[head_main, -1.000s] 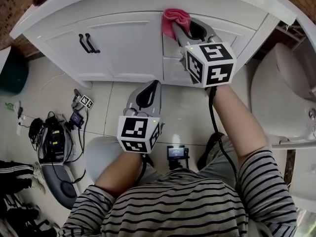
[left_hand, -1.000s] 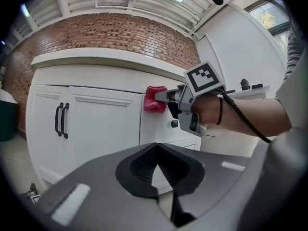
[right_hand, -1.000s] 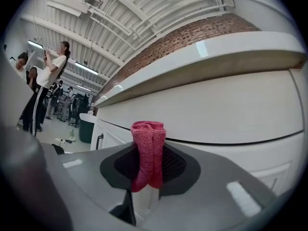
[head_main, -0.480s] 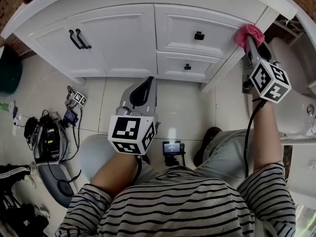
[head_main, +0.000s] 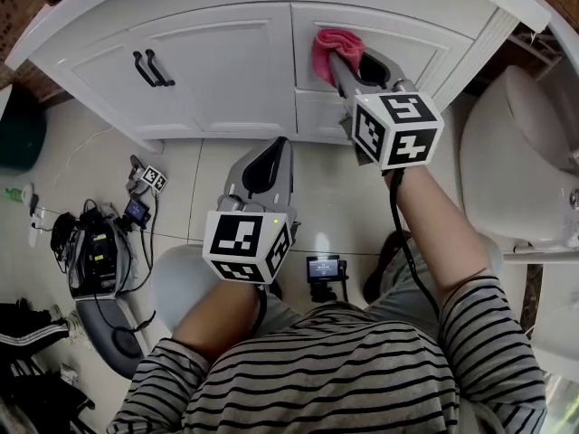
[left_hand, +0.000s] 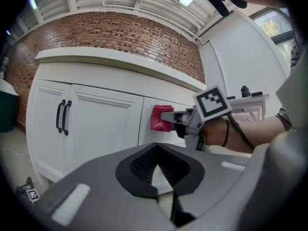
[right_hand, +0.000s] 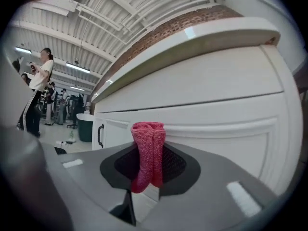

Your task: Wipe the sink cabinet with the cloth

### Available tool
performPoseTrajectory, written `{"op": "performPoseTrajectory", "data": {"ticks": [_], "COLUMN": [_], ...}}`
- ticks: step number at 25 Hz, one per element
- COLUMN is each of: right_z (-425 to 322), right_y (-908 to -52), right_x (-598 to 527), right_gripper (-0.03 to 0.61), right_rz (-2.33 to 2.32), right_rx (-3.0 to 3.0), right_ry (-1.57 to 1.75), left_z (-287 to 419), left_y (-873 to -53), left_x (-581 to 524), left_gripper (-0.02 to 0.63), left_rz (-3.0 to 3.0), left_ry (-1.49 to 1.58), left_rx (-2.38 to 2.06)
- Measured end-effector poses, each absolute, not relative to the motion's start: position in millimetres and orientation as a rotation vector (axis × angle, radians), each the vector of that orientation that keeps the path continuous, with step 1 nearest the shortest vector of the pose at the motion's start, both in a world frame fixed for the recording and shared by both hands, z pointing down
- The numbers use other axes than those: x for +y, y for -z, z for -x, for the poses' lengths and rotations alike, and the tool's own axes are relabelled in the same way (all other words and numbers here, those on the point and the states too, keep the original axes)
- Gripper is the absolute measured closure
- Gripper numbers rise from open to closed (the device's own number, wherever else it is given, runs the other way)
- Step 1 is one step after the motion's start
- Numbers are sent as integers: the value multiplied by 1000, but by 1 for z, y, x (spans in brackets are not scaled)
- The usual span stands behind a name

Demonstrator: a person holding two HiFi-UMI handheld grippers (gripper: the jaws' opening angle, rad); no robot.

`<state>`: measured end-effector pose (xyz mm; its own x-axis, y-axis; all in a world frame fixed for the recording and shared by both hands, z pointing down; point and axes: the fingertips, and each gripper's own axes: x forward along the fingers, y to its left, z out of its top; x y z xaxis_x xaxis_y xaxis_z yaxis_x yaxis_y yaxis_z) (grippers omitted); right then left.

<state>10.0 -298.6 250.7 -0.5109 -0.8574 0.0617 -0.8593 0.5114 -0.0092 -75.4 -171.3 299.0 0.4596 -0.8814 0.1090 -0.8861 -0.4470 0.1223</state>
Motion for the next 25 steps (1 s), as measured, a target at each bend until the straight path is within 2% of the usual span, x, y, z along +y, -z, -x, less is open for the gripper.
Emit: {"op": "performPoseTrajectory", "data": {"ticks": [3, 6, 20, 25], "right_z": [18, 10, -104, -171], "right_y": [-265, -268, -270, -278], "right_x": [-314, -315, -292, -294], "right_gripper": [485, 483, 486, 489], "right_rz": [-1482, -1487, -1695, -1886], "right_rx": [-2638, -2599, -2465, -2334], "right_ry": [-5, 46, 4, -75], "left_z": [81, 88, 72, 66], "left_y": [-305, -307, -318, -323], "left_x": [-173, -175, -174, -168], "left_gripper": [614, 614, 614, 614], "left_rz": [-2520, -2504, -2536, -2534], "left_ry": [-64, -61, -147, -166], "left_rx": [-1575, -1582, -1567, -1556]}}
